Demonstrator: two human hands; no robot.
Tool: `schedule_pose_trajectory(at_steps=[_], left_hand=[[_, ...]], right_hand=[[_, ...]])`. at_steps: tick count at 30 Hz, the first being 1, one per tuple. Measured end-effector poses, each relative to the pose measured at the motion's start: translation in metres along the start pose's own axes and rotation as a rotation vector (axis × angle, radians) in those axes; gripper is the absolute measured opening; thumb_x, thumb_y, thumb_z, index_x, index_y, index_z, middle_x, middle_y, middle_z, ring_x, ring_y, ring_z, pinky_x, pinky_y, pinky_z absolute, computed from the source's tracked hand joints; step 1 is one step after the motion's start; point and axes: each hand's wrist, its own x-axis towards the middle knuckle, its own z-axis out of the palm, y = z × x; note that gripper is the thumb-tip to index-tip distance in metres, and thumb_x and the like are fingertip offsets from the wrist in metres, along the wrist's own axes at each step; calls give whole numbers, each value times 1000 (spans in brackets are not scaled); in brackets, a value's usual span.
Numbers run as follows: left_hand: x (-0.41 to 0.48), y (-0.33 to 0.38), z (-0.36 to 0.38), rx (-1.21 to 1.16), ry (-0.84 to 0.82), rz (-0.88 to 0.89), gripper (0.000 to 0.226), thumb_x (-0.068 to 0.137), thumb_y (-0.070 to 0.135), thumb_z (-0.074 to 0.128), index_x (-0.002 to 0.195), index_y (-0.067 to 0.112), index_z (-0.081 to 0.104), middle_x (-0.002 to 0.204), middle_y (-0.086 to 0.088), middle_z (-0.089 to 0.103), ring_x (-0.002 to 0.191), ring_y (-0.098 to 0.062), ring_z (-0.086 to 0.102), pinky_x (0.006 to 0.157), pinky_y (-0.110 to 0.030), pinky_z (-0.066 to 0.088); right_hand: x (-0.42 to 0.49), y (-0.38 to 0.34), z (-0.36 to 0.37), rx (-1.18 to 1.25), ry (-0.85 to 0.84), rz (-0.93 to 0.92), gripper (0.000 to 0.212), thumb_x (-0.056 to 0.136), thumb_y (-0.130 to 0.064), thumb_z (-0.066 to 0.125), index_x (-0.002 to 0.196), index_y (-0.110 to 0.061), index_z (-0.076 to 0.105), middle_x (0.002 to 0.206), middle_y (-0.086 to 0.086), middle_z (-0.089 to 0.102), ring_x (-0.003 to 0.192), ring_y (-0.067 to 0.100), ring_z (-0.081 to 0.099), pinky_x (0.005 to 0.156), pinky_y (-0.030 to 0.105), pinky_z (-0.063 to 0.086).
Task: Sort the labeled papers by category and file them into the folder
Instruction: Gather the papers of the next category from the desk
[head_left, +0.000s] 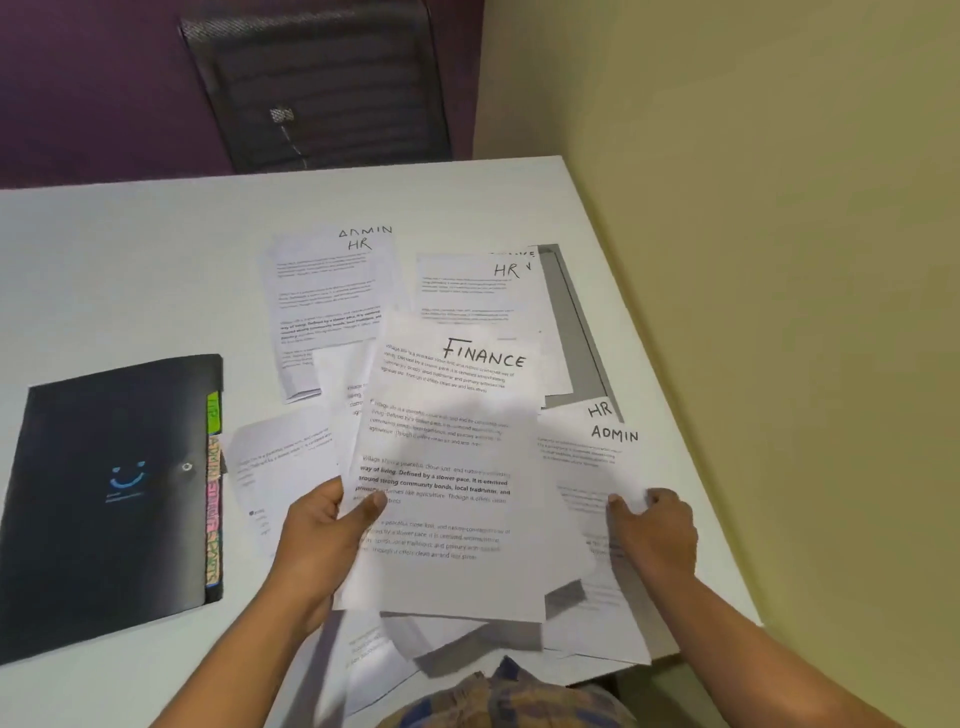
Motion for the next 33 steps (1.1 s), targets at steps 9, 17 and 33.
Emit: schedule_pose_trajectory(at_steps=[9, 17, 33], left_hand=[[3, -9, -3, -17, -16, -12, 24, 89, 2, 65, 112, 10, 71, 106, -9, 76, 96, -29, 74, 79, -40, 61], [2, -13, -4, -94, -43, -19, 32, 86, -8, 64, 115, 5, 68, 109, -14, 75, 98, -33, 72, 79, -40, 61], [-30, -3, -1, 44, 78, 158, 16, 90, 13, 69, 103, 23, 71, 94, 4, 78, 76, -6, 73, 83, -38, 59]], right_hand=[[15, 24, -1, 10, -209, 107, 23, 82, -27, 76, 92, -13, 62, 92, 5, 71, 76, 24, 68, 76, 41, 60], [5, 30, -7, 101, -111, 142, 49, 78, -17, 75, 122, -13, 54, 111, 6, 65, 90, 25, 66, 77, 38, 57], [-92, -77, 10, 556, -601, -416, 28, 85, -16, 78, 112, -18, 74, 104, -4, 78, 96, 14, 74, 82, 32, 60]])
